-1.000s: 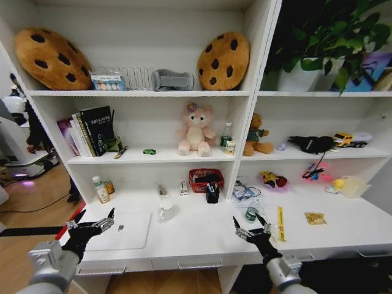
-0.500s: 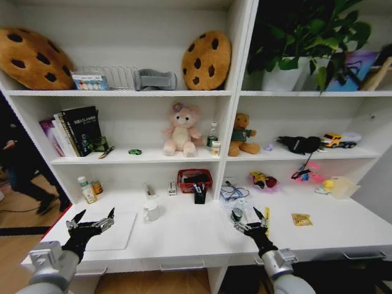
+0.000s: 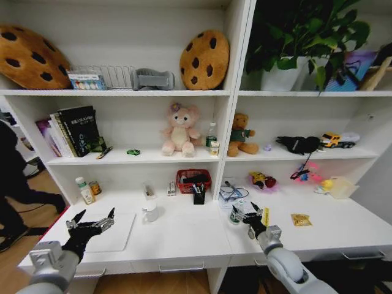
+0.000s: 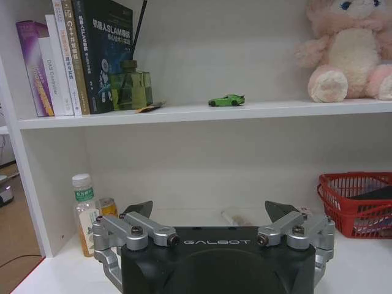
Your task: Organize the objects on the table.
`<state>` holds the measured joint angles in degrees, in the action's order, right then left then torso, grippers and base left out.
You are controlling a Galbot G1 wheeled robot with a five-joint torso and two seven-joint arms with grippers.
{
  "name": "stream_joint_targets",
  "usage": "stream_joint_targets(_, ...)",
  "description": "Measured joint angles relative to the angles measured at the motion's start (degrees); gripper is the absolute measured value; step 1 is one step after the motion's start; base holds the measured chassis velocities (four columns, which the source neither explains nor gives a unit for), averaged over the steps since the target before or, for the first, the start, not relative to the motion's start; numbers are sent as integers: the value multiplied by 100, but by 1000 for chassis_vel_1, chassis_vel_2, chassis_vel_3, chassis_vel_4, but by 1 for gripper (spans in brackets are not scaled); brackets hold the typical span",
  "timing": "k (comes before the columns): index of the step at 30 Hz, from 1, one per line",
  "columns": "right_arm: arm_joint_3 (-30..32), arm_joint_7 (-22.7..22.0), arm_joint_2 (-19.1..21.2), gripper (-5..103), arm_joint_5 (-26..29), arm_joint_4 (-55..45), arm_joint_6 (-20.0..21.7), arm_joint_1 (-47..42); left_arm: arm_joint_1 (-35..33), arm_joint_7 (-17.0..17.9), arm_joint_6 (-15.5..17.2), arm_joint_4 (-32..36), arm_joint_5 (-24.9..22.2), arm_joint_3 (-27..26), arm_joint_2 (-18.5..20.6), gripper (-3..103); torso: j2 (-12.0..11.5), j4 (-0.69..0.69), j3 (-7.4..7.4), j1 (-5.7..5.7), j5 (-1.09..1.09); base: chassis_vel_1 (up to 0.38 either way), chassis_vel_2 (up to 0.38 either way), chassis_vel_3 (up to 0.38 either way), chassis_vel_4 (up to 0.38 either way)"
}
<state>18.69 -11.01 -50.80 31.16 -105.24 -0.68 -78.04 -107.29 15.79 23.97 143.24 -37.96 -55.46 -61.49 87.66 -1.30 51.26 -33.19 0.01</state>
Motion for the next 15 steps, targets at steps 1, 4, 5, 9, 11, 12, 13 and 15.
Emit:
stream_joint_targets(1, -9, 76, -14, 103, -4, 62, -4, 58, 0, 0, 0, 0, 0, 0, 0, 100, 0, 0, 0, 0, -1, 0, 0, 0, 0)
stream_joint_targets(4, -15, 151, -15, 95, -6, 92, -14, 108, 0, 0, 0, 0, 0, 0, 0, 100, 0, 1, 0, 1, -1, 0, 0, 0, 0)
stream_joint_targets(5, -20, 171, -12, 90, -6, 92, -19, 118, 0, 0, 0, 0, 0, 0, 0, 100, 0, 1, -1, 0, -1, 0, 0, 0, 0)
stream_joint_targets(9, -28, 215, 3, 80, -6, 92, -27, 132, 0, 1, 0, 0, 0, 0, 0, 100, 0, 0, -1, 0, -2, 0, 0, 0, 0)
stream_joint_targets(11, -33, 240, 11, 74, -4, 92, -28, 137, 0, 1, 0, 0, 0, 0, 0, 100, 0, 1, -1, 0, -2, 0, 0, 0, 0)
stream_joint_targets(12, -37, 254, 15, 68, -3, 92, -28, 141, 0, 2, 0, 0, 0, 0, 0, 100, 0, 1, -1, 0, -2, 0, 0, 0, 0)
stream_joint_targets(13, -37, 254, 15, 68, -3, 92, -28, 141, 0, 2, 0, 0, 0, 0, 0, 100, 0, 1, -1, 0, -2, 0, 0, 0, 0)
stream_joint_targets(15, -39, 294, 23, 58, 8, 89, -28, 136, 0, 2, 0, 0, 0, 0, 0, 100, 0, 1, -1, 0, -2, 0, 0, 0, 0)
